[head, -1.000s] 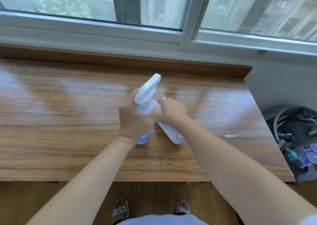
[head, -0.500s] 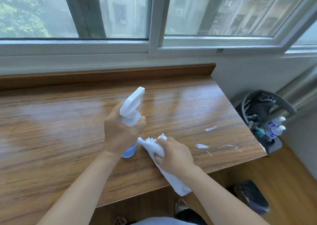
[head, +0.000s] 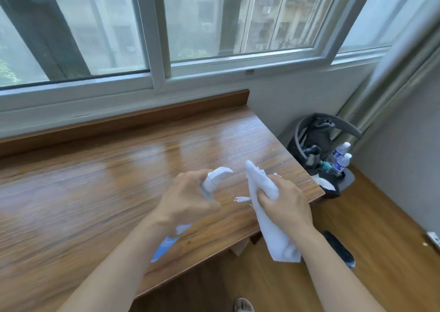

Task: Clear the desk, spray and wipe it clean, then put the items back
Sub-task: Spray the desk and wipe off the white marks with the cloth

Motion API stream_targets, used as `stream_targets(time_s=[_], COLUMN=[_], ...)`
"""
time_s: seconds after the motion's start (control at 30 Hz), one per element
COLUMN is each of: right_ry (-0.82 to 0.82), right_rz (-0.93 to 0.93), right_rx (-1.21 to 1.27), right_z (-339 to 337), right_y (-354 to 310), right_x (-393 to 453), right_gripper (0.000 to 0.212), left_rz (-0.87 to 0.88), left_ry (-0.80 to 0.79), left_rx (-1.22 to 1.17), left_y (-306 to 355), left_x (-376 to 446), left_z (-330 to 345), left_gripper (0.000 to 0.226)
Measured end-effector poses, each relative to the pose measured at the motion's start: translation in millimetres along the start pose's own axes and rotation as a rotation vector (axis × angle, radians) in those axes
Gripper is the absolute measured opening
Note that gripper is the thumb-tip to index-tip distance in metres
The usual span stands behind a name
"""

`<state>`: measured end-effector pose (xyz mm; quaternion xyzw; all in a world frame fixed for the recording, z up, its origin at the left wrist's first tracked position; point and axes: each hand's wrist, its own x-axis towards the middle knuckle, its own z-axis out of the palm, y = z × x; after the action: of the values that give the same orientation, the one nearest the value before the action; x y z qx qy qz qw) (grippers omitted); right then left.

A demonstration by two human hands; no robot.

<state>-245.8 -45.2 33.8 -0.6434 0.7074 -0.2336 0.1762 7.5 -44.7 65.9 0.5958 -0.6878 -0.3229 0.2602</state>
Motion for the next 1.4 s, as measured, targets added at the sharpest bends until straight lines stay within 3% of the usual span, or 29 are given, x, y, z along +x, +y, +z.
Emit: stream_targets(time_s=[0.17, 0.33, 0.43, 0.57, 0.67, 0.9, 1.1, 1.4], right_ry=[0.045, 0.018, -0.024, -0.075, -0.082, -0.021, 0.053, 0.119], right_rz=[0.053, 0.039, 0.004, -0.032, -0.052, -0.037, 0.023, 0.09], right_rx=[0.023, 0.055, 0.068, 0.087, 0.109, 0.072, 0.05, 0.045], right_z=[-31.2, -58.7, -66.5, -72.4, -75.8, -81.3, -95.0, -107.7], right_y=[63.6, 112.5, 125.1, 131.6, 129.9, 127.9, 131.8, 138.8], right_x=[9.1, 29.0, 38.9, 44.9, 48.7, 43.3, 22.3, -5.1], right_gripper=[0.025, 0.013, 0.012, 0.02, 0.011, 0.008, 0.016, 0.008], left_rz=[-0.15, -0.184, -0.198, -0.255, -0.271, -0.164, -0.095, -0.058], left_ry=[0.069, 0.148, 0.176, 0.21, 0.243, 0.078, 0.085, 0.08], left_rx=[0.037, 0.091, 0.044, 0.0, 0.011, 0.022, -0.043, -0.042], left_y=[13.4, 38.2, 48.3, 53.3, 55.9, 67.2, 77.2, 72.5], left_x=[2.3, 1.4, -0.3, -9.5, -16.9, -36.1, -28.7, -31.2], left_z=[36.8, 66.8, 75.5, 83.0, 85.6, 109.7, 135.8, 148.8], left_gripper=[0.028, 0.019, 0.014, 0.023, 0.02, 0.029, 0.022, 0.024])
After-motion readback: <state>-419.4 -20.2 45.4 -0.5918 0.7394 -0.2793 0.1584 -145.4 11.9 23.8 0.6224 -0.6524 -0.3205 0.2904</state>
